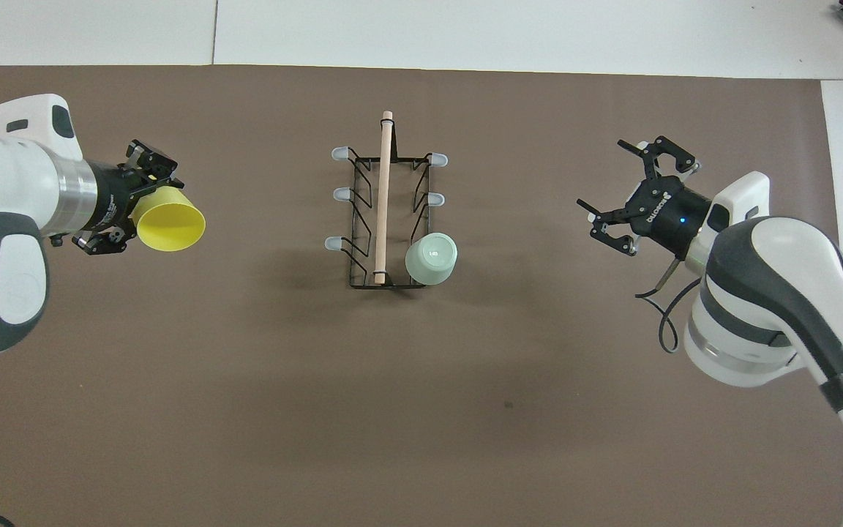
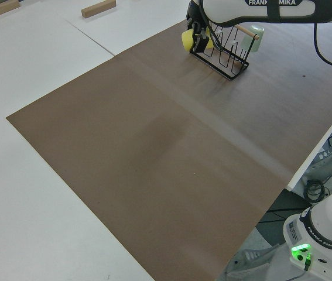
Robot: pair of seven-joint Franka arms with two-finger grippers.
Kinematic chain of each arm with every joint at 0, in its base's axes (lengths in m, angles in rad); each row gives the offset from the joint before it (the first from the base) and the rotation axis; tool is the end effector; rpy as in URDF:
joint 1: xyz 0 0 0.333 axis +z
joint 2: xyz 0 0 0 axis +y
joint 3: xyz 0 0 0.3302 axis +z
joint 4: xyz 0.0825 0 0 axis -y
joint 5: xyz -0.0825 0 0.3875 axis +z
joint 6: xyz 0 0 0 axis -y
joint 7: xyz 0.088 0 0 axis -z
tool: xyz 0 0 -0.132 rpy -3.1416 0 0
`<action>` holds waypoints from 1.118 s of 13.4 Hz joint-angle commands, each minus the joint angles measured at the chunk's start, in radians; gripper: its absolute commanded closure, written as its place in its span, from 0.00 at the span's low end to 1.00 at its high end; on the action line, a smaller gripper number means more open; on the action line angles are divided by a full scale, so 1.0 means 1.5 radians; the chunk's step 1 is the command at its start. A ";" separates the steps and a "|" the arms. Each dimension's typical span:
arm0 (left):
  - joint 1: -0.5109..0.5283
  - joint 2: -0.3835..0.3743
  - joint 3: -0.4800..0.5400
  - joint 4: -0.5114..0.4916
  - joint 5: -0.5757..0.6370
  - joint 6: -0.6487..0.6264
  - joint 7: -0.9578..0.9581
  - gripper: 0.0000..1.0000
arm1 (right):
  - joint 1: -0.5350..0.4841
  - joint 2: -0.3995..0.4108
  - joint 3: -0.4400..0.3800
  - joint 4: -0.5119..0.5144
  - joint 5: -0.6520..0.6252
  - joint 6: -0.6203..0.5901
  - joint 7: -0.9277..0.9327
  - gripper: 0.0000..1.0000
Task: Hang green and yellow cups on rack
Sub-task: 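Carry the yellow cup toward the rack while the right gripper withdraws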
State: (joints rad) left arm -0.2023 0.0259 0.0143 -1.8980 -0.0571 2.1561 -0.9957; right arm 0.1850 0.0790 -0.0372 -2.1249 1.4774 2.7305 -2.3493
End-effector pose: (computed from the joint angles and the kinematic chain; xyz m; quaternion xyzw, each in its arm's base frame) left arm 0.5880 -0.1155 0.4962 0.9079 0.4020 0.0820 0.0856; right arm 0.5945 0.0607 0.4027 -0.7248 -0.5113 -0.4614 0.0177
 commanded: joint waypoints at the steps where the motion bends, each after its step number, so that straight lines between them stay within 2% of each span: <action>1: -0.066 -0.016 0.009 -0.017 0.139 0.017 -0.068 1.00 | -0.048 0.022 0.005 0.027 -0.132 0.007 0.029 0.00; 3: -0.111 -0.017 0.008 -0.019 0.246 0.024 -0.085 1.00 | -0.075 0.025 0.005 0.050 -0.254 0.001 0.042 0.00; 6: -0.173 -0.022 0.008 -0.025 0.396 0.036 -0.137 1.00 | -0.092 0.025 0.004 0.057 -0.384 -0.002 0.155 0.00; 9: -0.216 -0.029 0.008 -0.057 0.526 0.098 -0.204 1.00 | -0.099 0.018 0.002 0.056 -0.496 -0.017 0.326 0.00; 11: -0.236 -0.022 0.007 -0.070 0.662 0.103 -0.299 1.00 | -0.115 0.016 -0.002 0.055 -0.571 -0.047 0.463 0.00; 13: -0.258 -0.011 0.007 -0.081 0.793 0.118 -0.409 1.00 | -0.118 0.004 -0.004 0.059 -0.708 -0.078 0.592 0.00; 15: -0.271 -0.006 0.006 -0.087 0.850 0.114 -0.496 1.00 | -0.122 -0.017 -0.004 0.067 -0.856 -0.128 0.752 0.00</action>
State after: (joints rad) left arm -0.5803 0.0271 0.0063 -1.9997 1.1417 2.3106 -1.6387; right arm 0.0148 0.0913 -0.0477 -2.0352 0.3429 2.6115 -1.3991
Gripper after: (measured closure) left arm 0.326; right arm 0.000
